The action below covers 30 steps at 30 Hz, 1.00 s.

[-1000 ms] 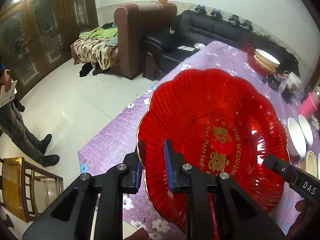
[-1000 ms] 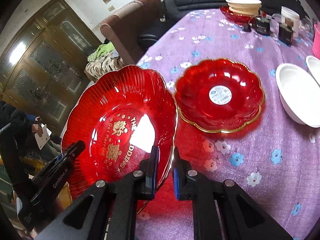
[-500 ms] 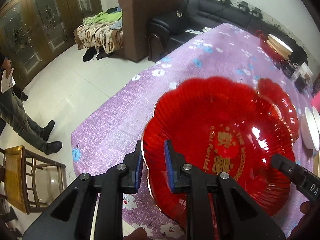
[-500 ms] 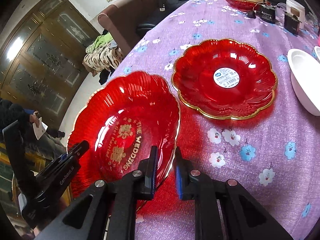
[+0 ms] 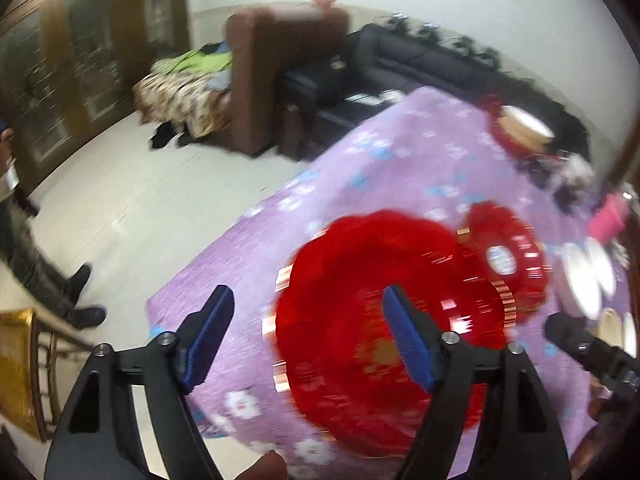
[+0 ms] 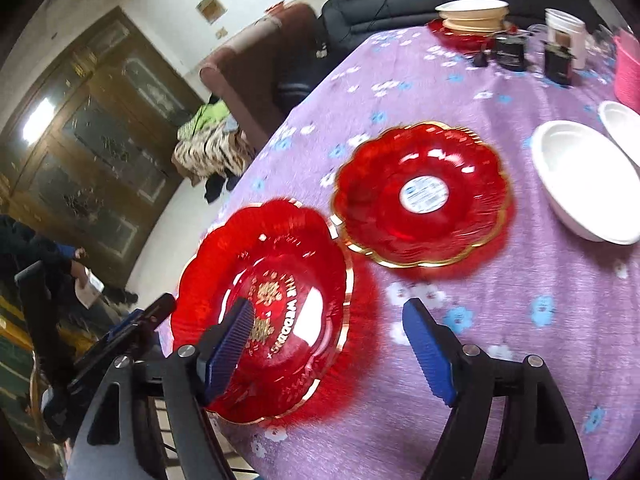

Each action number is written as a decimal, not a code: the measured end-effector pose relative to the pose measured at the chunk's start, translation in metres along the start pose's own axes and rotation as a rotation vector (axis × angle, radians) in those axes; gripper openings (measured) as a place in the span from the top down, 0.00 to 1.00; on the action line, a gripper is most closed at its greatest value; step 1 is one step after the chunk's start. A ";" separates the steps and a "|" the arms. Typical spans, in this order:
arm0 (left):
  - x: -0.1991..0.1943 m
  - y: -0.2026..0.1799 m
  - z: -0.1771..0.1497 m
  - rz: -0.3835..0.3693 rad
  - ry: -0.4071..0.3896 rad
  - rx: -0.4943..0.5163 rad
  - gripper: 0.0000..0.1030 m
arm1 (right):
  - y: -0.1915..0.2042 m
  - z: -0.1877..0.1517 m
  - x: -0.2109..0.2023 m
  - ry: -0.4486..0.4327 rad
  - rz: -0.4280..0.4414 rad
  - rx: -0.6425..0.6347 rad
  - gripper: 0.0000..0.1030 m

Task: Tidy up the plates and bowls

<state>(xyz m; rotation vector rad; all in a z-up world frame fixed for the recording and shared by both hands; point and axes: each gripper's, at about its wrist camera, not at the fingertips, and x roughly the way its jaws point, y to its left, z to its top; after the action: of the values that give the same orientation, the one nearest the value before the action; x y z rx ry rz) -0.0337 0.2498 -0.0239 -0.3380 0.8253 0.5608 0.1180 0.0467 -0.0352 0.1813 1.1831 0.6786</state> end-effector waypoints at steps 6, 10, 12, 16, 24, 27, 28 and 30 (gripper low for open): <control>-0.002 -0.062 0.027 -0.115 0.004 0.153 0.21 | -0.040 0.006 -0.022 -0.047 0.025 0.119 0.19; 0.019 -0.098 0.041 -0.192 0.093 0.212 0.21 | -0.068 0.012 -0.031 -0.056 0.078 0.207 0.19; 0.034 -0.115 0.048 -0.219 0.139 0.229 0.21 | -0.082 0.015 -0.031 -0.056 0.108 0.250 0.19; 0.059 -0.140 0.051 -0.238 0.214 0.246 0.21 | -0.099 0.025 -0.028 -0.065 0.138 0.315 0.17; 0.100 -0.159 0.063 -0.218 0.272 0.248 0.21 | -0.115 0.046 -0.002 -0.033 0.153 0.389 0.23; 0.115 -0.158 0.068 -0.236 0.306 0.221 0.21 | -0.119 0.052 0.008 -0.019 0.144 0.402 0.27; 0.120 -0.157 0.070 -0.238 0.318 0.213 0.21 | -0.121 0.053 0.011 -0.015 0.138 0.403 0.27; 0.127 -0.156 0.071 -0.247 0.326 0.204 0.21 | -0.124 0.055 0.017 -0.007 0.127 0.410 0.32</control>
<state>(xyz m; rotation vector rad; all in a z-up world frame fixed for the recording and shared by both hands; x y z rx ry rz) 0.1699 0.2016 -0.0650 -0.3426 1.1268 0.1891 0.2198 -0.0302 -0.0858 0.6068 1.3022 0.5376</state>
